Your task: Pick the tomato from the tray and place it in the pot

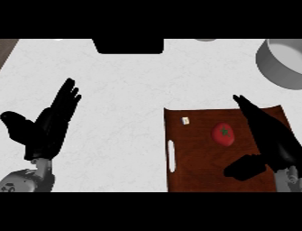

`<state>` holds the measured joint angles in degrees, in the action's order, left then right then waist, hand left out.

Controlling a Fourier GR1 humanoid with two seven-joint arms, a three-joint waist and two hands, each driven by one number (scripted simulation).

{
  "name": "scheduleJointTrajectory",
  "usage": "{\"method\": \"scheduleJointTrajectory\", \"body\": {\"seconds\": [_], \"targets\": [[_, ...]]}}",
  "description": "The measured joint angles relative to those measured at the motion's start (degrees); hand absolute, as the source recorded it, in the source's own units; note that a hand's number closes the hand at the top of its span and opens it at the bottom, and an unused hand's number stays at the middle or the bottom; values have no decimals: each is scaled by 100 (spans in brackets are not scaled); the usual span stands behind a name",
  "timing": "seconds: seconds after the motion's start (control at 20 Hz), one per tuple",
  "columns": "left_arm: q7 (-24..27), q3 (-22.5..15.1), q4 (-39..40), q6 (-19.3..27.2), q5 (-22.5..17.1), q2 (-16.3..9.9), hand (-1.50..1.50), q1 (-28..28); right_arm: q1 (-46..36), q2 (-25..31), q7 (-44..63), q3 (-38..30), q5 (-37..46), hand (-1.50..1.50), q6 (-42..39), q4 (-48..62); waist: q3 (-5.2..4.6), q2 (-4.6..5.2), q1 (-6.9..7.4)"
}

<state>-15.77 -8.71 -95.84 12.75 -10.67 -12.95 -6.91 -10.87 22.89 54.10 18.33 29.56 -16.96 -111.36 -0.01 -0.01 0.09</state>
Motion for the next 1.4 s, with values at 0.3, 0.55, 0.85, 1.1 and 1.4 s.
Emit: {"method": "scheduleJointTrajectory", "body": {"seconds": [0.3, 0.55, 0.85, 1.1, 1.4], "targets": [[-49, 76, -6, -73, 131, 99, 0, -26, -111, -293, -10, -48, 377, -150, -59, 577, 0, 1, 4], [-152, 205, -70, -222, 122, 125, 0, -54, -338, -440, -183, -243, 568, -150, -177, 1221, 1, 3, 13], [-237, 416, -34, -396, 116, 148, 0, -113, -497, -772, -223, -128, 952, -150, -319, 1785, 1, 3, 9], [-234, 462, 98, -446, 202, 270, 0, -215, -370, -824, -329, -181, 1165, -150, -434, 2093, 0, 1, -3], [-382, 388, -143, -367, 439, 452, 0, -98, -493, -972, -533, -326, 1383, -150, -551, 2569, 2, 1, 3]]}}
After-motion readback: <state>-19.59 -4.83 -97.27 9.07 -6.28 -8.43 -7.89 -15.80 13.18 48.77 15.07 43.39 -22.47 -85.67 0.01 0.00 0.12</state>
